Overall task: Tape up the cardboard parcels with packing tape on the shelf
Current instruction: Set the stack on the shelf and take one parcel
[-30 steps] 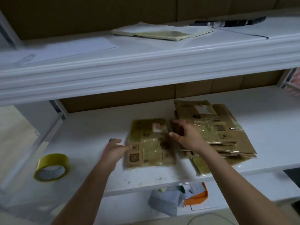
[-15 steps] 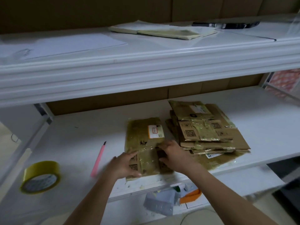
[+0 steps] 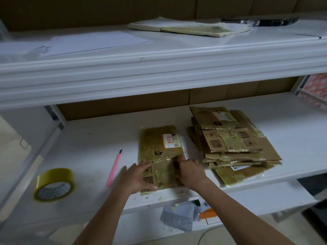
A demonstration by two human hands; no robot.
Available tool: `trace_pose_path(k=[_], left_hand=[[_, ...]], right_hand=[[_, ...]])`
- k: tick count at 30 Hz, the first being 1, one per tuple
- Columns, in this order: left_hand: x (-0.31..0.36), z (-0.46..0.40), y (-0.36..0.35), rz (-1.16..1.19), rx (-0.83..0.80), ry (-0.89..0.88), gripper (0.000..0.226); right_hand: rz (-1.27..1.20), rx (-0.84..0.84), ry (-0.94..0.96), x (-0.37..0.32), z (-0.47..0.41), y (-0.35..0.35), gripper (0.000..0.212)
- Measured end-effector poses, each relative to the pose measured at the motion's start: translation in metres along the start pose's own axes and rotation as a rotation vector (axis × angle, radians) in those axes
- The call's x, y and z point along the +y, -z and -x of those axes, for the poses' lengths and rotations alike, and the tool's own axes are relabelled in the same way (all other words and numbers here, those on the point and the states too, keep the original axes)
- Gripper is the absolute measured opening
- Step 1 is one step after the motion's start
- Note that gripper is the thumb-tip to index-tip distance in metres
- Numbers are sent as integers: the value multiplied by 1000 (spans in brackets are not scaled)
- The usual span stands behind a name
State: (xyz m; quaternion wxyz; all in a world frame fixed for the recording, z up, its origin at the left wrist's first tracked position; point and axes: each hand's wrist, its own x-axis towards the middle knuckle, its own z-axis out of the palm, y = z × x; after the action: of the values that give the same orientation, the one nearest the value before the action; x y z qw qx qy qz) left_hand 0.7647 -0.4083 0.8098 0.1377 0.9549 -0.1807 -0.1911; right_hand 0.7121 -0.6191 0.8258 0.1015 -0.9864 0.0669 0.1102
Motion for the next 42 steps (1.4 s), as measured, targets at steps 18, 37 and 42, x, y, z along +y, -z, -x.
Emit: trace_pose_path(k=[18,37,42], left_hand=[[-6,22,66,760,745,114,90],[25,28,83,1055,746,-66,53],[20,36,72,1008,682,-56,45]], right_hand=[[-376,496,538,-10,-1,105,67],[-866,547,296,1,-20,75,65],[-849,622,270,5,-3,56,38]])
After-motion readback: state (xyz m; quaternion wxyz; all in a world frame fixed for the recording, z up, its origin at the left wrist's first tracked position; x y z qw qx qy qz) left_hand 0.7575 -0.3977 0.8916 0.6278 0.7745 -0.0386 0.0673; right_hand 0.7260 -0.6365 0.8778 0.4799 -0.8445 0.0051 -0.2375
